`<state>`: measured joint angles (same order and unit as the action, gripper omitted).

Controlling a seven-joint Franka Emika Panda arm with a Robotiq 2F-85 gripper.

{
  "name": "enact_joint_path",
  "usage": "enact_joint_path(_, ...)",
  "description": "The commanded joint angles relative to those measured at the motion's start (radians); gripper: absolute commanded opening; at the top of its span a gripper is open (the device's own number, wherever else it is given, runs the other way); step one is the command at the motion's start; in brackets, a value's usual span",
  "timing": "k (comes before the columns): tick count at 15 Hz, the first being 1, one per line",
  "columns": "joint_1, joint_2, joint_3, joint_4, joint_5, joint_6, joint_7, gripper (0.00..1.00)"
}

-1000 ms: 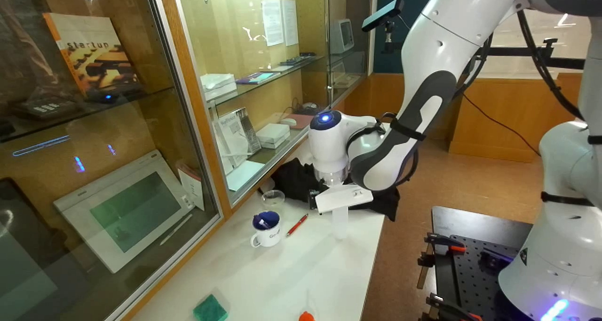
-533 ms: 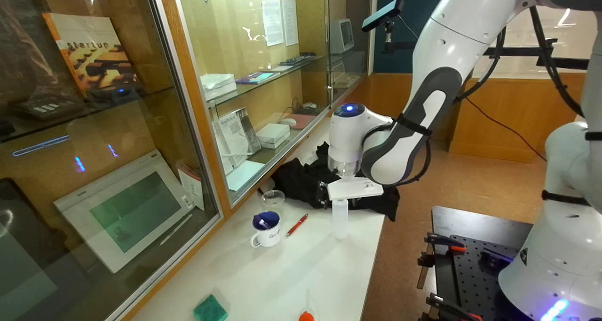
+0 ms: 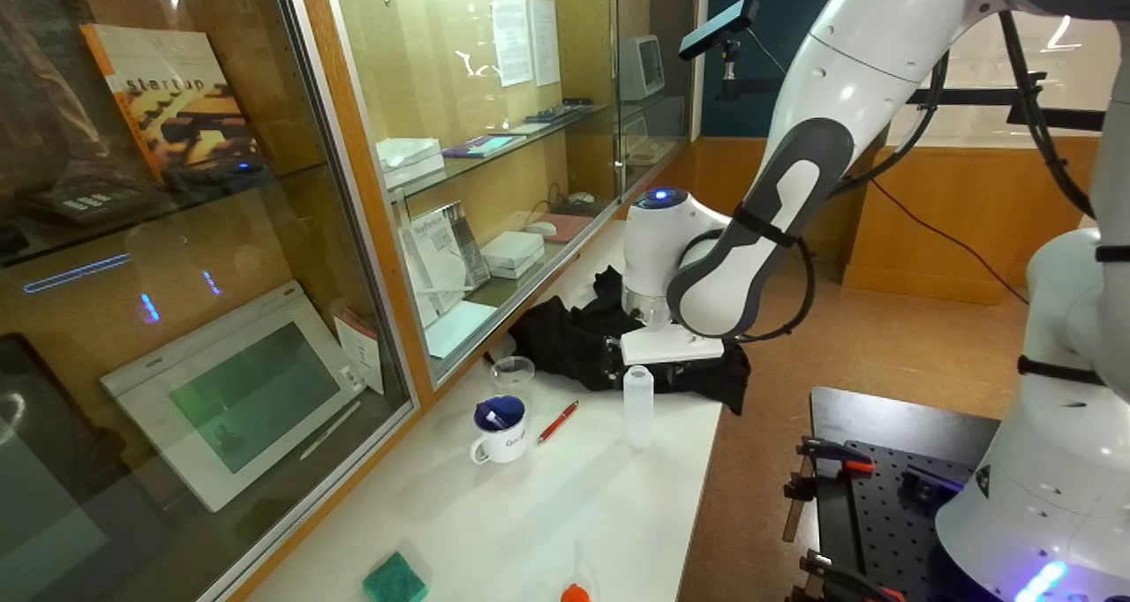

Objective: Uncover the squeeze bottle, move it to the left, and then cover it with the red lid

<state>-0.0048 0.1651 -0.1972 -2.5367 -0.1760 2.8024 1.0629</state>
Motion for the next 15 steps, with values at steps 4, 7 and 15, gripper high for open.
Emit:
enact_joint_path(4,0.012,0.005,-0.045,0.041,-0.067,-0.085,0.041,1.0)
enact_joint_path(7,0.016,0.021,-0.063,0.065,-0.126,-0.099,0.075,1.0)
enact_joint_path(15,0.024,0.092,-0.068,0.114,-0.154,-0.108,0.096,1.0)
